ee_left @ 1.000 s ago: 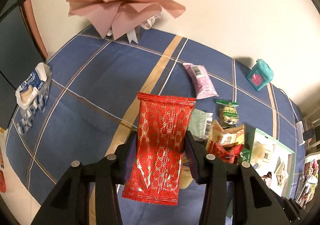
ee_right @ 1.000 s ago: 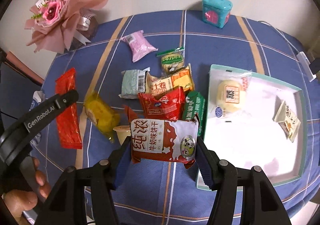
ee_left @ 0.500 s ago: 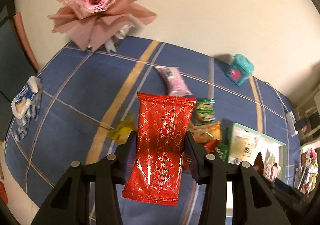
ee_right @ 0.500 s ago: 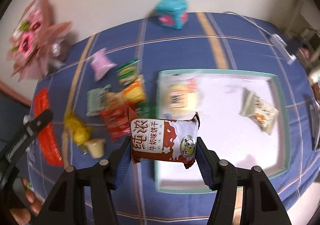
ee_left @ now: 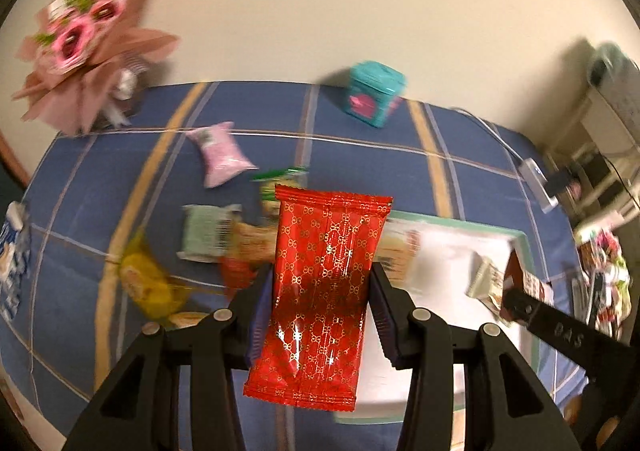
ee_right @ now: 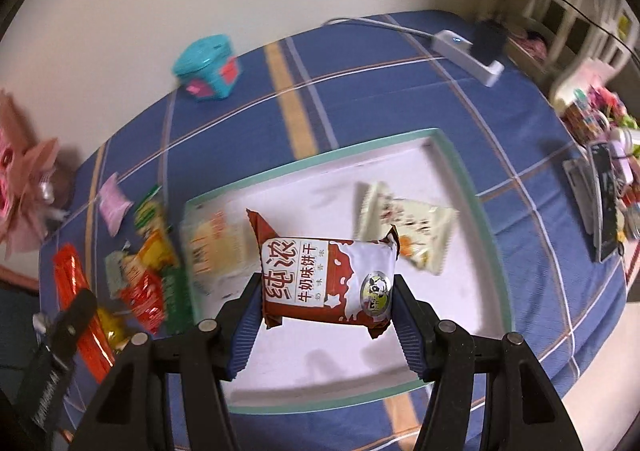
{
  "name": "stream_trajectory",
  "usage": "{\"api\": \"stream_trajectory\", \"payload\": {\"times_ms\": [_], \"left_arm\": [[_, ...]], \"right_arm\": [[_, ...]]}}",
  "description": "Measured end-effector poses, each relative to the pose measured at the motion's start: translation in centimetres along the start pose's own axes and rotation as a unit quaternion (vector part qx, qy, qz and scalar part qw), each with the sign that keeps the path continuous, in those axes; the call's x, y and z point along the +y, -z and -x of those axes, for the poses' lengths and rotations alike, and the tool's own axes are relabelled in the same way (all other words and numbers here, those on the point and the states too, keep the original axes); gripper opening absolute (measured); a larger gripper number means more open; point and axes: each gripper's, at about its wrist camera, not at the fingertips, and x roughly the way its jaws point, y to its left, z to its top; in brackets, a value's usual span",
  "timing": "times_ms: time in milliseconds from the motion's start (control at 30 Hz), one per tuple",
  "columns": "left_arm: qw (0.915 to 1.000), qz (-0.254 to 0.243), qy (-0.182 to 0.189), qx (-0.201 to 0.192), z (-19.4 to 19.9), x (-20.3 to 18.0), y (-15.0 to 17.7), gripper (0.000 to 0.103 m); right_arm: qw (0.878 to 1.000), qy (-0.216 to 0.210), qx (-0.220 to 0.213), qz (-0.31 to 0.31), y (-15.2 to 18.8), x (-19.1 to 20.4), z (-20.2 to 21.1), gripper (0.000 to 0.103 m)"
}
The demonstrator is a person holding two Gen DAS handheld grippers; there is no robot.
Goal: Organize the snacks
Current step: 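Carry the red foil bar and milk biscuit packet over the white tray, then open the left tool to drop the red foil bar into the tray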
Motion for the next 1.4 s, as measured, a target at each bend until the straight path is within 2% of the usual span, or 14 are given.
{"api": "stream_trajectory", "payload": {"times_ms": [233, 433, 967, 1400], "left_arm": [[0.9975, -0.067, 0.021, 0.011, -0.9, -6.6, 0.6, 0.048], [0.9936, -0.101, 0.038, 0.034, -2.3, -9.7, 1.1, 0.048], [0.9929, -0.097, 0.041, 0.056, -7.5, -11.2, 0.4, 0.048], [0.9906, -0.111, 0.04, 0.069, -9.8, -13.0, 0.9, 0.048]], "right_arm": [[0.999, 0.01, -0.006, -0.04, -1.1, -3.9, 0.2, 0.064], [0.999, 0.008, -0.007, -0.053, -1.6, -5.8, -0.2, 0.064], [0.999, -0.015, -0.005, -0.048, -3.1, -6.1, -4.8, 0.064], [0.998, -0.012, -0.009, -0.053, -3.7, -6.6, -6.1, 0.064]]}}
